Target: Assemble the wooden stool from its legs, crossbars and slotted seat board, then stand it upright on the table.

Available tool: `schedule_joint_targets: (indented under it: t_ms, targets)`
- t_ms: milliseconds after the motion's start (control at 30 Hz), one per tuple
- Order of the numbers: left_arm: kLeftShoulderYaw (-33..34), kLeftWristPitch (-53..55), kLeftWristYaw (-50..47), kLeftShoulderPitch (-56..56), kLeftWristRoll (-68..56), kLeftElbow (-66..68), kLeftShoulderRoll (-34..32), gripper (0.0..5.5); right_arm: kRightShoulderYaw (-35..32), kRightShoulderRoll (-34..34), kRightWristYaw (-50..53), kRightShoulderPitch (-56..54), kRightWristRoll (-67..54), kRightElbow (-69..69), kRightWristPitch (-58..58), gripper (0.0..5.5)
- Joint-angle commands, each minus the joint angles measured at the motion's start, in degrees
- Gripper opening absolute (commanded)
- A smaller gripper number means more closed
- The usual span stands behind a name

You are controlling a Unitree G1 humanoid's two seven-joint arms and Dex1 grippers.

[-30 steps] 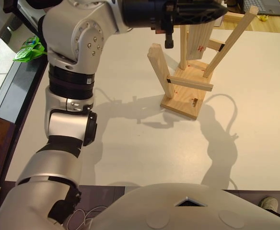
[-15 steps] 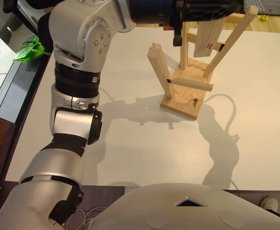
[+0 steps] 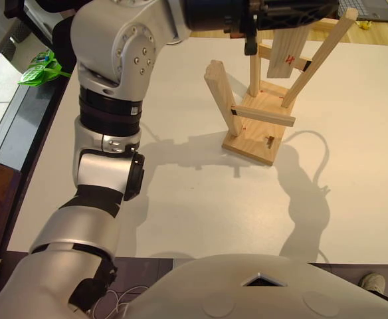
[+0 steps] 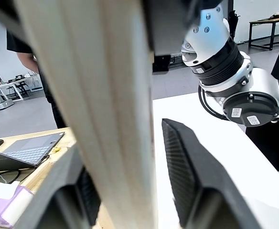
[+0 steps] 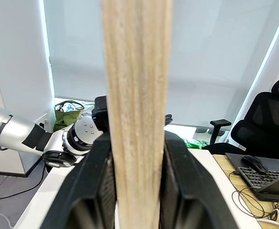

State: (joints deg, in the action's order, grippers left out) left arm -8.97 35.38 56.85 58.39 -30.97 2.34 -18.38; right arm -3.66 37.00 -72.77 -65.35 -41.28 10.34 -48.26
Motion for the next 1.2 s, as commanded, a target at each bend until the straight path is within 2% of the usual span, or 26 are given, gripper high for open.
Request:
schedule_joint_targets:
  t_ms: [33, 167, 400, 467, 533, 633, 733, 800, 900, 1033, 1200]
  targets:
    - [1.12, -0.86, -0.71, 1.84, 1.02, 0.94, 0.1, 2.62, -2.17, -0.25, 2.2, 0.99, -0.36, -0.92, 1.19, 1.0]
    - [5.49, -0.8, -2.75, 2.82, 0.13, 0.88, -1.12, 2.67, -6.44, 0.58, 5.21, 1.91, -0.45, 0.04, 3.17, 1.0]
    - [20.92, -0.02, -12.38, -0.45, -3.81, -6.53, -7.5, 2.67, -18.35, 2.91, 14.86, 13.91, -1.93, -8.56, 5.39, 1.0]
    - [25.27, 1.15, -14.56, -5.14, -5.26, -9.21, -9.7, 2.67, -21.76, 1.65, 19.17, 18.9, -3.27, -13.34, 5.07, 1.0]
    - [26.89, 2.4, -12.67, -16.51, -5.36, -12.55, -13.05, 2.67, -25.18, -0.34, 24.35, 25.1, -4.91, -19.64, 5.0, 1.0]
    - [23.93, -0.27, -10.25, -38.02, -0.56, -15.54, -15.38, 2.67, -30.85, -3.14, 32.69, 30.77, -7.67, -26.11, 5.76, 1.0]
    - [16.71, -3.42, -12.22, -50.38, 4.49, -13.59, -11.59, 2.67, -33.88, -6.98, 39.34, 35.58, -8.24, -28.75, 7.82, 1.0]
    - [12.25, -5.36, -13.13, -54.9, 6.92, -11.02, -8.92, 2.67, -33.98, -9.23, 42.45, 37.86, -8.3, -28.81, 9.36, 1.0]
    - [7.15, -9.98, -15.2, -55.96, 11.2, -3.6, -4.49, 2.67, -32.63, -11.05, 44.95, 39.65, -9.75, -29.25, 10.2, 1.0]
    - [2.06, -17.41, -21.64, -50.78, 18.08, 10.25, 3.43, 2.67, -31.23, -11.51, 46.49, 40.51, -11.34, -29.37, 10.8, 1.0]
    - [-3.38, -19.87, -24.03, -51.53, 21.0, 10.68, 9.66, 2.67, -31.23, -10.17, 46.89, 42.08, -9.54, -25.49, 13.72, 1.0]
